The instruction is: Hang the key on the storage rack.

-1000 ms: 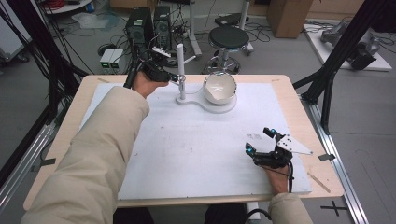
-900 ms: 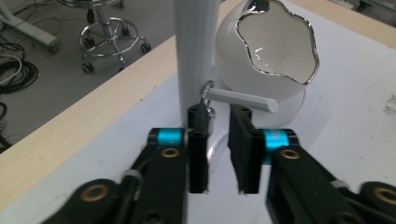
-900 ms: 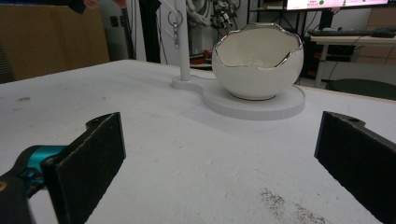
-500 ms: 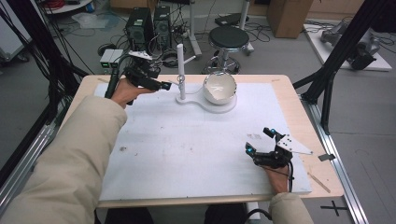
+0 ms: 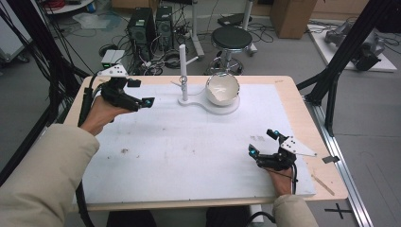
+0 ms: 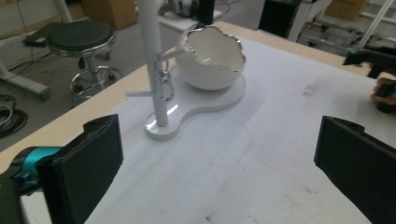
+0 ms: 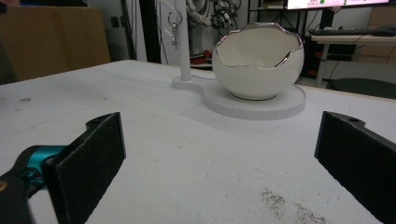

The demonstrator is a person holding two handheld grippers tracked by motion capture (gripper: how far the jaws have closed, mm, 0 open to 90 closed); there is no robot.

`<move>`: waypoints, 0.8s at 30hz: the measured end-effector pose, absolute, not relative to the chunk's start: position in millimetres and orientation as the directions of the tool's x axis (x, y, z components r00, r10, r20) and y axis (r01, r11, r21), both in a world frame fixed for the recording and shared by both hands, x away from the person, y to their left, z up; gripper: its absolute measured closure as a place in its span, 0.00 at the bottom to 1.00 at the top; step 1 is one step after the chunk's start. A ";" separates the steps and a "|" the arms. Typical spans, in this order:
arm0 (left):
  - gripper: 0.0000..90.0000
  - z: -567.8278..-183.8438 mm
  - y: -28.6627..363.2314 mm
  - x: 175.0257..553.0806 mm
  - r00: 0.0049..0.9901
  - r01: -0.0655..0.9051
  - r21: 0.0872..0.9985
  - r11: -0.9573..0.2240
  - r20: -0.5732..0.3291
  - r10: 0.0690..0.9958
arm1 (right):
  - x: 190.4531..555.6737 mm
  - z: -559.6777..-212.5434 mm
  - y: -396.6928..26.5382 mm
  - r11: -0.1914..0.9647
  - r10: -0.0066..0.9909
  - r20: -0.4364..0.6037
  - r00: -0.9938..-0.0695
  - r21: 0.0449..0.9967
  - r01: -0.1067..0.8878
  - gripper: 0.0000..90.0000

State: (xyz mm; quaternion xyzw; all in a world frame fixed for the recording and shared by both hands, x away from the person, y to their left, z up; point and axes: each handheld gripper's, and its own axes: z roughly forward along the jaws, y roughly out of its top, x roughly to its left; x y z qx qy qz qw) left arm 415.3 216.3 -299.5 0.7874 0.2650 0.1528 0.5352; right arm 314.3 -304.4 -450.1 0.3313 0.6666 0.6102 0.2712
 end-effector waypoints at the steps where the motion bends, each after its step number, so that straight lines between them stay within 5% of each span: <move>1: 0.02 -302.0 217.2 410.5 0.814 0.247 0.927 -0.281 -0.041 0.580 | 314.3 -450.1 -304.4 0.035 0.773 0.043 -0.633 0.993 0.111 0.01; 24: 0.02 -423.3 276.4 291.4 0.708 0.071 0.997 -0.042 -0.020 0.706 | 313.4 -450.0 -303.3 0.043 0.773 0.038 -0.634 0.993 0.111 0.01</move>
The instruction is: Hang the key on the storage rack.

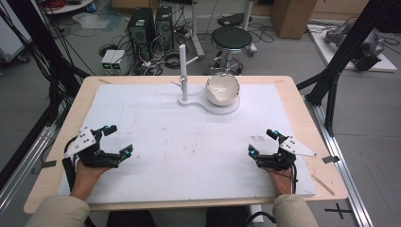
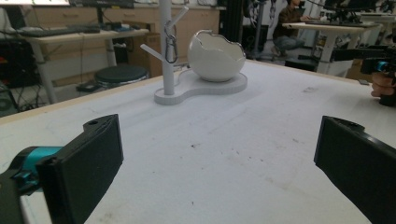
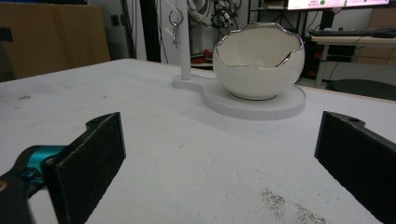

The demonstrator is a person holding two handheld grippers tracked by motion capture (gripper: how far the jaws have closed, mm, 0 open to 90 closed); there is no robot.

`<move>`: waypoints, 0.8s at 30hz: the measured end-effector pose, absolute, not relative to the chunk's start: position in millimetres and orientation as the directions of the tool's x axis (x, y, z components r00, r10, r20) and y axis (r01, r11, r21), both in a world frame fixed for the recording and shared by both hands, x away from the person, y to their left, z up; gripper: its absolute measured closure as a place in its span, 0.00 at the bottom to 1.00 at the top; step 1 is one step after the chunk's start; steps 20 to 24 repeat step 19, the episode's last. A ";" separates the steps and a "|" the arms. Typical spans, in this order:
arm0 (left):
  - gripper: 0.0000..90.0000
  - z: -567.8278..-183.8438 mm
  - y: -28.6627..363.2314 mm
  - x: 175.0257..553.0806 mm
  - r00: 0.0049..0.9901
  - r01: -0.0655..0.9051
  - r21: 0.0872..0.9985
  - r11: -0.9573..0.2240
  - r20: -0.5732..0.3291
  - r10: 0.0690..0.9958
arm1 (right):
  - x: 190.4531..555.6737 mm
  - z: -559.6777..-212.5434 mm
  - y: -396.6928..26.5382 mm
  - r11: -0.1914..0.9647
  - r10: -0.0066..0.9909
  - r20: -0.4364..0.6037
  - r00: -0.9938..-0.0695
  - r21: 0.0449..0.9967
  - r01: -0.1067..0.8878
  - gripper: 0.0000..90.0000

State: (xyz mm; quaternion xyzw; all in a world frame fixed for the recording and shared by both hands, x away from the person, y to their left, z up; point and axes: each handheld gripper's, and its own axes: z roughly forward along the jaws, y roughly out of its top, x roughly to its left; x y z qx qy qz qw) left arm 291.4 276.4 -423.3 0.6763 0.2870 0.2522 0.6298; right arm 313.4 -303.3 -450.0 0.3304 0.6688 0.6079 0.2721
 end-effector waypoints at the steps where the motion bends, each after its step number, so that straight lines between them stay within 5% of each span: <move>1: 0.02 -426.5 278.1 288.2 0.703 0.062 0.997 -0.036 -0.018 0.711 | 313.4 -450.0 -303.3 0.043 0.773 0.037 -0.634 0.993 0.111 0.01; 13: 0.02 -453.6 289.5 267.6 0.664 -0.030 0.999 0.044 -0.013 0.748 | 313.5 -450.0 -303.3 0.045 0.773 0.036 -0.634 0.993 0.111 0.01; 24: 0.02 -453.4 288.1 268.9 0.660 -0.013 1.000 0.027 -0.012 0.751 | 313.6 -450.0 -303.0 0.051 0.774 0.027 -0.633 0.993 0.105 0.01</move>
